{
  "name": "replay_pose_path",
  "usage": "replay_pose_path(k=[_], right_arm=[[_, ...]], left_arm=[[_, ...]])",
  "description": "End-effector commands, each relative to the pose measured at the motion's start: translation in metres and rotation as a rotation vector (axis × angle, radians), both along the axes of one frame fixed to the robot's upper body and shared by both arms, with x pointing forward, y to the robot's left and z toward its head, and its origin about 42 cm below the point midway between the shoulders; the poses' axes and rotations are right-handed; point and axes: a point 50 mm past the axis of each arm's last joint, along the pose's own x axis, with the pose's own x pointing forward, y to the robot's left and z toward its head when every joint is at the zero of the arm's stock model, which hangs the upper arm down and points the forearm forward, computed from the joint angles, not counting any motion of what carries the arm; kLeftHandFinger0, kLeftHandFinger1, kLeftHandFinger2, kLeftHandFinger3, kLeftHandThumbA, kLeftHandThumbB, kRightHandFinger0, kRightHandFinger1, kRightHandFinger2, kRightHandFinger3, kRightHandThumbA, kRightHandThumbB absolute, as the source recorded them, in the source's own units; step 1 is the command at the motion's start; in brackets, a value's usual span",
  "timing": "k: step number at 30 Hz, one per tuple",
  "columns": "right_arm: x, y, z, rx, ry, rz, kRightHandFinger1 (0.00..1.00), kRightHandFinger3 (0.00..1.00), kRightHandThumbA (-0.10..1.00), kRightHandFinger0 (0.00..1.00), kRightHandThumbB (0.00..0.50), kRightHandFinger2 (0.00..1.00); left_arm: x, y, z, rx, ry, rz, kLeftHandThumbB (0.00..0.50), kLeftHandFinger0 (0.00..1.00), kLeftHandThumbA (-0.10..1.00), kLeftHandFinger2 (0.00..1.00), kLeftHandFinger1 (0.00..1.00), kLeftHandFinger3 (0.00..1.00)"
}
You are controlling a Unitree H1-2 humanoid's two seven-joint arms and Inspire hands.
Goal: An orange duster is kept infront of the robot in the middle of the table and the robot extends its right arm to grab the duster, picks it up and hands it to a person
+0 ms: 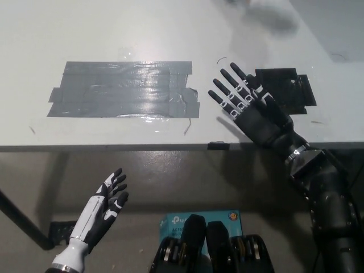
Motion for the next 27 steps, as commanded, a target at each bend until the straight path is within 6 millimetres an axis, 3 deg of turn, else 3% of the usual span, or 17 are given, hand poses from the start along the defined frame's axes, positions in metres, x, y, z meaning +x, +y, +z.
replay_pose_path(k=[1, 7, 10, 12, 14, 20, 22, 23, 24, 25, 26, 27], right_arm=[[-0.005, -0.018, 0.022, 0.032, -0.145, 0.005, 1.0, 1.0, 0.89, 1.0, 0.5, 1.0], [-0.038, -0.047, 0.024, 0.028, -0.251, 0.013, 1.0, 1.0, 0.92, 1.0, 0.5, 1.0], [-0.058, -0.059, 0.027, -0.009, -0.293, -0.005, 1.0, 1.0, 0.86, 1.0, 0.5, 1.0], [-0.07, -0.067, 0.027, -0.063, -0.324, -0.024, 1.0, 1.0, 0.93, 1.0, 0.5, 1.0], [-0.095, -0.084, 0.022, -0.142, -0.382, -0.026, 1.0, 1.0, 0.95, 1.0, 0.5, 1.0], [-0.123, -0.11, -0.002, -0.222, -0.381, -0.004, 1.0, 1.0, 0.89, 1.0, 0.492, 1.0], [-0.13, -0.118, -0.016, -0.286, -0.314, -0.034, 1.0, 1.0, 1.0, 1.0, 0.39, 1.0], [-0.132, -0.121, -0.02, -0.317, -0.291, -0.055, 1.0, 1.0, 1.0, 1.0, 0.377, 1.0], [-0.134, -0.123, -0.027, -0.396, -0.25, -0.115, 1.0, 1.0, 1.0, 1.0, 0.328, 1.0], [-0.136, -0.125, -0.032, -0.45, -0.226, -0.155, 1.0, 1.0, 1.0, 1.0, 0.322, 1.0], [-0.139, -0.127, -0.04, -0.488, -0.193, -0.182, 1.0, 1.0, 1.0, 1.0, 0.248, 1.0], [-0.141, -0.128, -0.044, -0.507, -0.179, -0.193, 1.0, 1.0, 1.0, 1.0, 0.241, 1.0]], left_arm=[[0.007, 0.003, 0.014, 0.003, -0.048, -0.019, 0.151, 0.81, 0.87, 1.0, 0.93, 1.0], [0.008, 0.003, 0.015, 0.006, -0.057, -0.023, 0.144, 0.81, 0.87, 1.0, 0.93, 1.0], [0.011, 0.004, 0.017, 0.013, -0.062, -0.023, 0.145, 0.81, 0.88, 1.0, 0.93, 1.0], [0.012, 0.004, 0.017, 0.007, -0.058, -0.023, 0.149, 0.81, 0.88, 1.0, 0.92, 1.0], [0.012, 0.004, 0.015, 0.004, -0.058, -0.023, 0.151, 0.8, 0.87, 1.0, 0.92, 1.0], [0.012, 0.004, 0.015, 0.01, -0.057, -0.019, 0.151, 0.8, 0.88, 1.0, 0.92, 1.0], [0.012, 0.004, 0.013, 0.006, -0.053, -0.02, 0.143, 0.8, 0.88, 1.0, 0.92, 1.0], [0.012, 0.004, 0.013, 0.005, -0.052, -0.019, 0.142, 0.8, 0.88, 1.0, 0.92, 1.0], [0.011, 0.003, 0.013, 0.004, -0.049, -0.02, 0.137, 0.8, 0.87, 1.0, 0.92, 1.0], [0.011, 0.003, 0.013, 0.005, -0.046, -0.021, 0.136, 0.81, 0.87, 1.0, 0.92, 1.0], [0.01, 0.003, 0.013, 0.006, -0.047, -0.022, 0.135, 0.81, 0.87, 1.0, 0.93, 1.0], [0.01, 0.003, 0.013, 0.006, -0.047, -0.022, 0.134, 0.81, 0.87, 1.0, 0.93, 1.0]])
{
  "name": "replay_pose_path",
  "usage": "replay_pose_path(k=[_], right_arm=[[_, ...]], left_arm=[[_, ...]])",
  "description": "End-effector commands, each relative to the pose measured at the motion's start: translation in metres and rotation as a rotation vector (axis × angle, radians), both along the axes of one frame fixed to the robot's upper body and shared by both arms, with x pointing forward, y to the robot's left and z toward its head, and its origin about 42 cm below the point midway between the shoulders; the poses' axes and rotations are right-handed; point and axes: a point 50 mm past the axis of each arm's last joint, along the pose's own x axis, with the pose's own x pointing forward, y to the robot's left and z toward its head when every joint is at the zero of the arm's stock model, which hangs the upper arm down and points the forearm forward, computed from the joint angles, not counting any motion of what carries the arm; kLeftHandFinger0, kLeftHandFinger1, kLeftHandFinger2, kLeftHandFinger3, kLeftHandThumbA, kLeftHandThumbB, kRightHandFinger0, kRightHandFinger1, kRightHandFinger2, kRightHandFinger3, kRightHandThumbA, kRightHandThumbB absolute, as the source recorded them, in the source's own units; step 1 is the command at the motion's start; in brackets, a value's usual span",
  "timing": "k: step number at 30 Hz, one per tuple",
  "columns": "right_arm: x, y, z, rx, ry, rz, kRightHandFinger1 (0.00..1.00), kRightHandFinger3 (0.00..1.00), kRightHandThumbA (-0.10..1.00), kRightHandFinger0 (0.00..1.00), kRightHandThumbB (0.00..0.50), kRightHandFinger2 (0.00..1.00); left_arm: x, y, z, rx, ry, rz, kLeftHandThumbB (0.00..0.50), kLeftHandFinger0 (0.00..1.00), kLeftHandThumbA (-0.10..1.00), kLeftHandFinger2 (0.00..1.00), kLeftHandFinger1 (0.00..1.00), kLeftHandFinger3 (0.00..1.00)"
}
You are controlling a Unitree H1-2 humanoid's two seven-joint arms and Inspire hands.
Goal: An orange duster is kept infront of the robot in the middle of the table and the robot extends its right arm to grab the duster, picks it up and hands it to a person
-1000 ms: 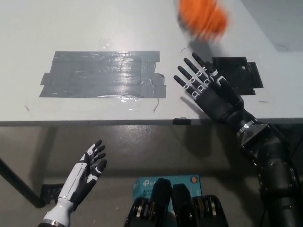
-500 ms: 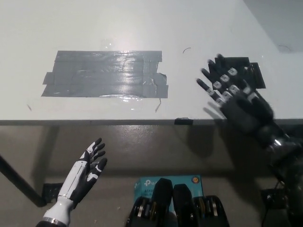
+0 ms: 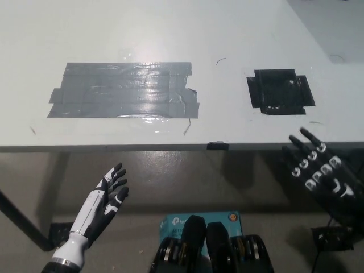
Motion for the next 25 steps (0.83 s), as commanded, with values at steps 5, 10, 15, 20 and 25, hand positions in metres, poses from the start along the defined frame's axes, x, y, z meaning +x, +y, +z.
replay_pose_path(k=[5, 10, 15, 20, 25], right_arm=[[-0.004, -0.005, -0.014, -0.286, -0.014, -0.163, 1.0, 1.0, 0.84, 1.0, 0.243, 1.0], [-0.001, 0.004, -0.018, -0.436, -0.084, -0.365, 0.97, 1.0, 0.53, 0.99, 0.297, 1.0], [0.0, 0.012, -0.016, -0.517, -0.15, -0.453, 1.0, 1.0, 0.53, 1.0, 0.288, 1.0], [-0.001, 0.015, -0.018, -0.536, -0.167, -0.46, 1.0, 1.0, 0.61, 1.0, 0.281, 1.0], [-0.002, 0.018, -0.018, -0.559, -0.184, -0.461, 1.0, 1.0, 0.62, 1.0, 0.285, 1.0]], left_arm=[[0.001, 0.004, 0.008, -0.003, -0.038, -0.009, 0.14, 0.81, 0.87, 1.0, 0.93, 1.0], [-0.002, 0.003, 0.007, -0.008, -0.033, -0.006, 0.144, 0.81, 0.88, 1.0, 0.94, 1.0], [-0.003, 0.004, 0.006, -0.007, -0.033, 0.001, 0.138, 0.81, 0.87, 1.0, 0.94, 1.0], [-0.004, 0.003, 0.004, -0.007, -0.033, 0.004, 0.123, 0.82, 0.87, 1.0, 0.94, 1.0], [-0.007, 0.003, 0.002, -0.008, -0.029, 0.006, 0.124, 0.82, 0.87, 1.0, 0.94, 1.0]])
